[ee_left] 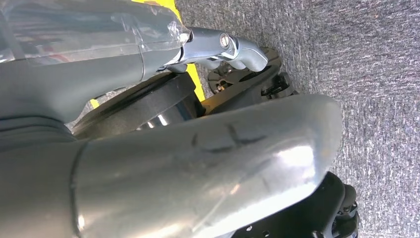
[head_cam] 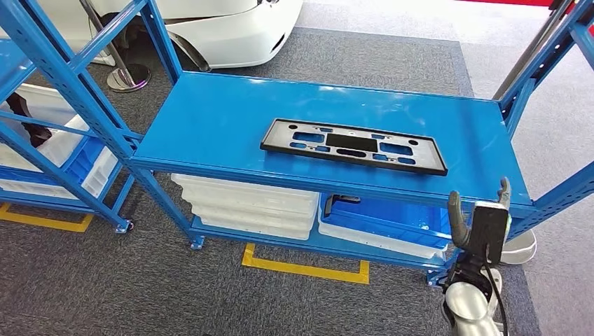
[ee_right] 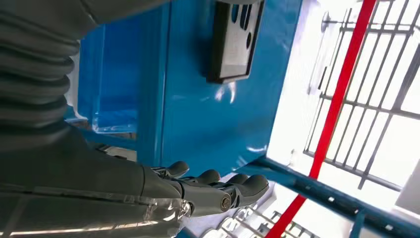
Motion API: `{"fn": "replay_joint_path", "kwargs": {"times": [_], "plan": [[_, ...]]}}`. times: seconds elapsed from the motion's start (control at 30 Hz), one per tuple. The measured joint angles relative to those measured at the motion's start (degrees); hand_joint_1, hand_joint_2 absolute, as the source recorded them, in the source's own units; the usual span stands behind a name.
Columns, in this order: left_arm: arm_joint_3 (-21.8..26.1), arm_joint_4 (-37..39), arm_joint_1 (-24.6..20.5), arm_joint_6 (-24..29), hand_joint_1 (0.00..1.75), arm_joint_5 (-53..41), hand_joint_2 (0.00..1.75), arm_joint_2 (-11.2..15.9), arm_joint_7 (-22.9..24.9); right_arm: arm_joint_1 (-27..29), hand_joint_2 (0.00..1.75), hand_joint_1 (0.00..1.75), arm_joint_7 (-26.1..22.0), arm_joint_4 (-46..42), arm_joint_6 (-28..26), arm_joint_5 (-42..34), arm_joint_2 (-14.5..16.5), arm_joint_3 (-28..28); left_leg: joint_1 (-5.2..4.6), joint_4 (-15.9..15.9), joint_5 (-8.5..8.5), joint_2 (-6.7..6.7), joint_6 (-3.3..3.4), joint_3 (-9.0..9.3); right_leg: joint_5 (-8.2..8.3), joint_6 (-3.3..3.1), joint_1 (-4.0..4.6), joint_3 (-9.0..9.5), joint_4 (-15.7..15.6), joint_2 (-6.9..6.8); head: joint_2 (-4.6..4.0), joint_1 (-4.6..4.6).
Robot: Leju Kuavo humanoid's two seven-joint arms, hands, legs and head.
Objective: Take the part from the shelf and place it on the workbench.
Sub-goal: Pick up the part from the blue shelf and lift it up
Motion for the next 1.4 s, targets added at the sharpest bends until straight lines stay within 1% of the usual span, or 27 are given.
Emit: {"fn": "replay_joint_path", "kwargs": {"times": [0.03,0.07,0.13,0.17,0.27,0.47,0.7,1.2,1.4], "plan": [[0.0,0.0,0.0,-0.01,0.0,0.03,0.0,0.0,0.0,-0.28,1.75,0.0,2.0,-1.23,0.55,1.56,-0.66,0.56,0.0,0.0,0.0,0.0,0.0,0.0,0.0,0.0,0.0,0.0,0.0,0.0,0.0,0.01],[-0.01,0.0,0.0,-0.01,0.0,0.1,0.0,0.0,-0.02,-0.76,1.75,0.0,5.25,-3.25,2.09,4.32,-1.77,1.47,0.0,0.01,0.0,0.0,0.0,-0.01,0.01,0.01,-0.01,0.0,0.0,0.0,0.0,0.02],[-0.01,0.0,0.0,-0.03,0.0,0.23,0.0,0.0,-0.08,-1.84,1.75,0.0,11.41,-7.17,5.87,9.95,-4.03,3.25,0.0,0.03,0.0,0.0,0.0,-0.01,0.01,0.02,-0.01,0.0,0.0,-0.01,0.0,0.02],[-0.01,0.0,0.0,-0.04,0.0,0.29,0.0,0.0,-0.12,-2.27,1.75,0.0,13.69,-8.55,7.76,12.21,-4.85,3.82,0.0,0.03,0.0,0.0,0.0,-0.01,0.01,0.02,-0.01,0.0,0.0,-0.01,0.0,0.02],[-0.01,0.0,0.0,-0.09,0.0,0.43,0.0,0.0,-0.24,-3.03,1.75,0.0,17.22,-10.46,11.51,15.98,-6.11,4.46,0.0,0.04,0.0,0.0,0.0,-0.01,0.01,0.02,-0.01,0.0,0.0,-0.01,0.0,0.02],[-0.01,0.02,0.0,-0.15,0.0,0.61,0.0,0.0,-0.34,-5.19,1.75,0.0,23.48,-13.57,19.63,23.08,-8.66,6.17,0.0,0.04,0.0,0.0,0.0,-0.02,0.02,0.03,-0.01,0.0,0.0,-0.01,0.0,0.03],[-0.12,0.03,0.0,-0.2,0.0,0.73,0.0,0.0,-0.46,-8.26,1.75,0.0,29.17,-15.52,27.91,29.44,-11.64,9.17,0.0,0.04,0.0,0.0,0.0,-0.04,0.03,0.05,-0.02,-0.02,0.0,-0.01,0.0,0.03],[-0.68,0.23,0.0,-0.51,0.0,1.16,0.0,0.0,-0.68,-17.25,1.75,0.0,43.77,-18.08,50.57,45.32,-19.32,17.83,-0.01,0.1,0.0,-0.01,0.0,-0.05,0.05,0.08,-0.02,-0.02,0.0,-0.02,0.0,0.03],[-1.22,0.35,-0.12,-0.68,0.0,1.2,0.0,0.0,-0.76,-21.52,1.75,0.0,48.4,-17.84,60.29,48.87,-22.27,21.43,-0.02,0.11,0.0,-0.01,0.01,-0.06,0.05,0.08,-0.03,-0.03,0.0,-0.02,0.0,0.03]]}}
